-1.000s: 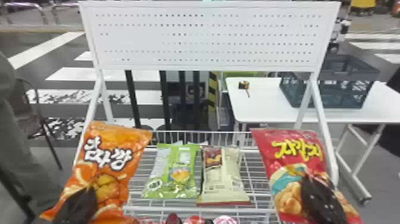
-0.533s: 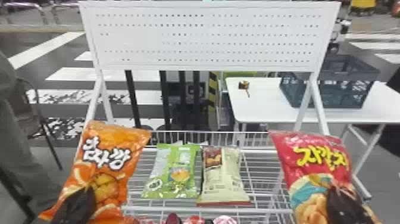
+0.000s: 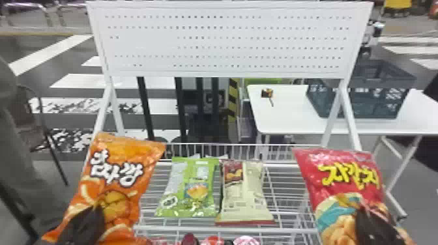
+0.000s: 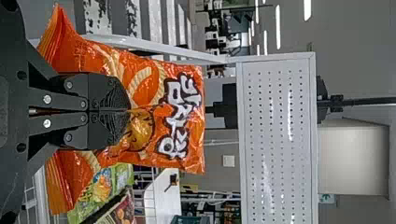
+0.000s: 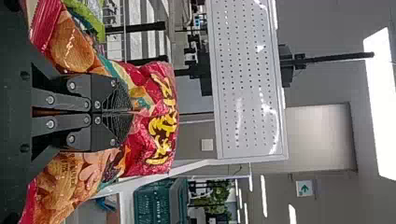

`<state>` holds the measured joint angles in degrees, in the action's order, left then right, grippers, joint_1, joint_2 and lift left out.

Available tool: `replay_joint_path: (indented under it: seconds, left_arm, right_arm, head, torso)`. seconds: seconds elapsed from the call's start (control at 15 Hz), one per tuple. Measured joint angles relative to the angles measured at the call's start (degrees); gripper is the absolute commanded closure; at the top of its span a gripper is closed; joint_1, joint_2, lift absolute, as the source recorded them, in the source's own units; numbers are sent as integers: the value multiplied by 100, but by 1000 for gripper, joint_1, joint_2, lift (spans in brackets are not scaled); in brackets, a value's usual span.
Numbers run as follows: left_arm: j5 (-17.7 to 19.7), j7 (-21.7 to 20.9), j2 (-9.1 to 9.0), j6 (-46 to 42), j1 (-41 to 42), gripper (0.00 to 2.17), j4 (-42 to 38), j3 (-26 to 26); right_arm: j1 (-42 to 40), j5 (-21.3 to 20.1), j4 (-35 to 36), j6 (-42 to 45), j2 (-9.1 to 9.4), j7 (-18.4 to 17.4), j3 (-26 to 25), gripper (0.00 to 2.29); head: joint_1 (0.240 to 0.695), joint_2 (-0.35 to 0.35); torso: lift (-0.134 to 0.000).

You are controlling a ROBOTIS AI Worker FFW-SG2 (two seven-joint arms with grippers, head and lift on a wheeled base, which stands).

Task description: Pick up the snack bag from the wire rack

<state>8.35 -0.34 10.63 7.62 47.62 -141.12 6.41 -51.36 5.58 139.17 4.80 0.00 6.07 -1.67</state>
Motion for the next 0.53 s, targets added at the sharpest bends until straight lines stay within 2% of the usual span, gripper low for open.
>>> replay_joint_path:
  seconds: [0.53]
  left_arm:
    - [0,5,0,-21,47,1926,-37,2]
  right_arm:
    - [-94,2,70,-21,0,30,-1,2138]
  head:
    - [499,0]
  torso:
    - [0]
